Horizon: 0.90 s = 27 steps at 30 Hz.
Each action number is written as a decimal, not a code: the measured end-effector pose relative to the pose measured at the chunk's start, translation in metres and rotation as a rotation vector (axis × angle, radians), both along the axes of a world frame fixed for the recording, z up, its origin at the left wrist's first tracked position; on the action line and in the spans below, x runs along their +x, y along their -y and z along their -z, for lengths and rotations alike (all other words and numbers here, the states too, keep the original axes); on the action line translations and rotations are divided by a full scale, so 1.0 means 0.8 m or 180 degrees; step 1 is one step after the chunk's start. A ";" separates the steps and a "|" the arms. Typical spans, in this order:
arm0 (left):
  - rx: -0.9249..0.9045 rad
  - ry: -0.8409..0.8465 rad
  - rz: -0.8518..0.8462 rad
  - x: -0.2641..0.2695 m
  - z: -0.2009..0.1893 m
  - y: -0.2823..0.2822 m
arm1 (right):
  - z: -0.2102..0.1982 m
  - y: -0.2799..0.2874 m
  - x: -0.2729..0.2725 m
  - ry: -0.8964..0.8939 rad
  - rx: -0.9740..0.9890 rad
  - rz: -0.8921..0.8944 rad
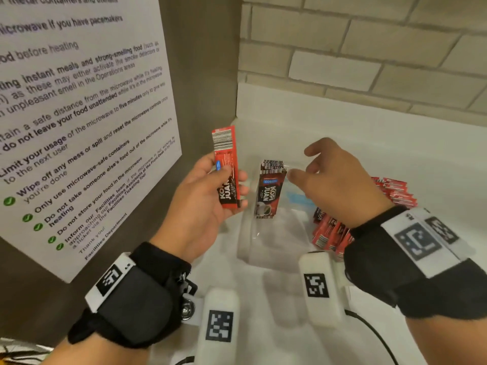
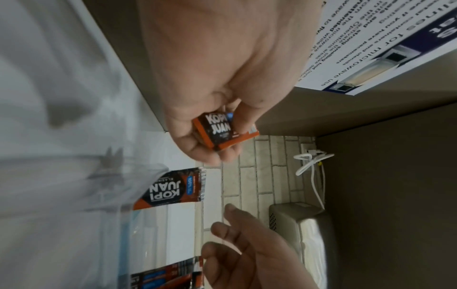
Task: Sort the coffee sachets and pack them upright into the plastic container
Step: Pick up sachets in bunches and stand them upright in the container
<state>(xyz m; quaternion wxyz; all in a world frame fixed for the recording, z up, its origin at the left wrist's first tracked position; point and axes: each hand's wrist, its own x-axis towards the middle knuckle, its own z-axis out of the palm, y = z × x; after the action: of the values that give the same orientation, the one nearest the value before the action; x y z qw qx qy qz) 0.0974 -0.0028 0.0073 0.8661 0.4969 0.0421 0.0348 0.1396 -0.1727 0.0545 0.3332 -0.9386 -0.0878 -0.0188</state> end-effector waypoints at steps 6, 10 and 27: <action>-0.0729 -0.0167 0.0871 -0.007 -0.013 -0.001 | -0.010 -0.015 -0.013 0.0503 0.0450 -0.0317; -0.1051 -0.0181 0.1928 -0.014 -0.013 0.002 | -0.021 -0.037 -0.029 -0.0050 0.1465 -0.0966; 0.0918 0.0548 -0.0247 -0.029 -0.038 -0.012 | -0.005 -0.007 -0.051 -0.0269 0.2599 -0.0424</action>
<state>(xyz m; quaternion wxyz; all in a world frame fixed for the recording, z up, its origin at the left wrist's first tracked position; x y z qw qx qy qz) 0.0745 0.0066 0.0375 0.7842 0.6092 -0.0186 0.1163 0.0990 -0.1671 0.0585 0.6819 -0.7215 -0.1199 0.0080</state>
